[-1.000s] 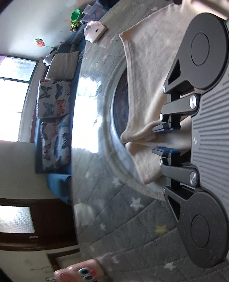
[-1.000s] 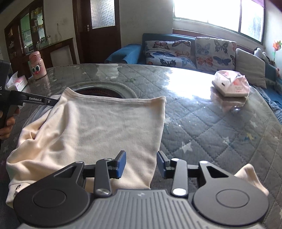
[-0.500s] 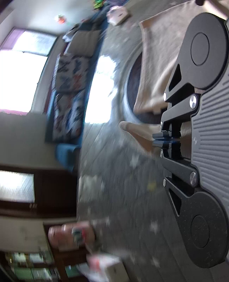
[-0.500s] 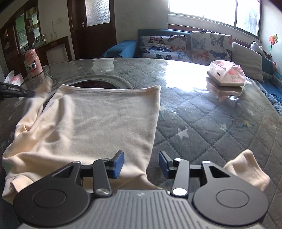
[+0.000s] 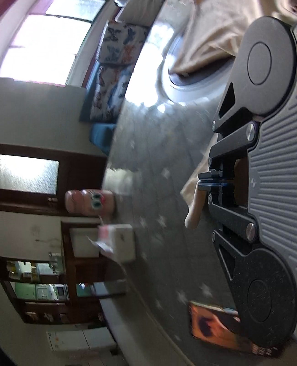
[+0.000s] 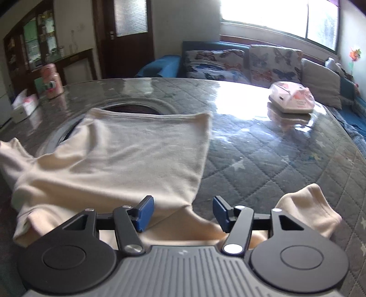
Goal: Fold clothes
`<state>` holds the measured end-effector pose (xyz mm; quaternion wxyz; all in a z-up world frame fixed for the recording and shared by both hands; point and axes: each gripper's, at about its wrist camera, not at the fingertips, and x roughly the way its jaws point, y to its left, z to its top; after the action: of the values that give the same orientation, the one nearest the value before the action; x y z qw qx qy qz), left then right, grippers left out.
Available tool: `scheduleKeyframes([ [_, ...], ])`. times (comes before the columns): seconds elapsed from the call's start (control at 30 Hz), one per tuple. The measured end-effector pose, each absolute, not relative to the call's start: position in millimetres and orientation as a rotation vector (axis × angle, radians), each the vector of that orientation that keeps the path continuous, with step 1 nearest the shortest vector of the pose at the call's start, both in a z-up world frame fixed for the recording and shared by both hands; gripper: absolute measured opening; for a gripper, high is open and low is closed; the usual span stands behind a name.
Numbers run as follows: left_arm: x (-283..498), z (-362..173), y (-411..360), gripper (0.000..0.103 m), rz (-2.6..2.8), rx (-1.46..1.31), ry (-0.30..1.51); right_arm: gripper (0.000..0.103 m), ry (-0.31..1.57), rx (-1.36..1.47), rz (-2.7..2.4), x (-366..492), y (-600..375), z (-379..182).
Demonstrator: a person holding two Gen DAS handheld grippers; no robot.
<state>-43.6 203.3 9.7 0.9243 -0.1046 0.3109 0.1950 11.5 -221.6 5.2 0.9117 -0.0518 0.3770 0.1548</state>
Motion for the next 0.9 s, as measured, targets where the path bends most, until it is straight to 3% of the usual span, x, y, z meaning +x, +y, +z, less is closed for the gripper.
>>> scheduleKeyframes([
  [0.33,-37.3,-8.8,200.5,0.003,0.423,-0.158,0.730,0.059,0.790,-0.255,0.535,-30.7,-174.7,-0.2],
  [0.5,-37.7,1.9,204.2,0.011,0.403,-0.189,0.715,0.058,0.795,-0.361,0.564,-53.5,-167.5,-3.7],
  [0.9,-30.4,32.5,147.2,0.017,0.138,-0.203,0.658,0.058,0.741,-0.278,0.585,-37.3,-151.4,8.3],
])
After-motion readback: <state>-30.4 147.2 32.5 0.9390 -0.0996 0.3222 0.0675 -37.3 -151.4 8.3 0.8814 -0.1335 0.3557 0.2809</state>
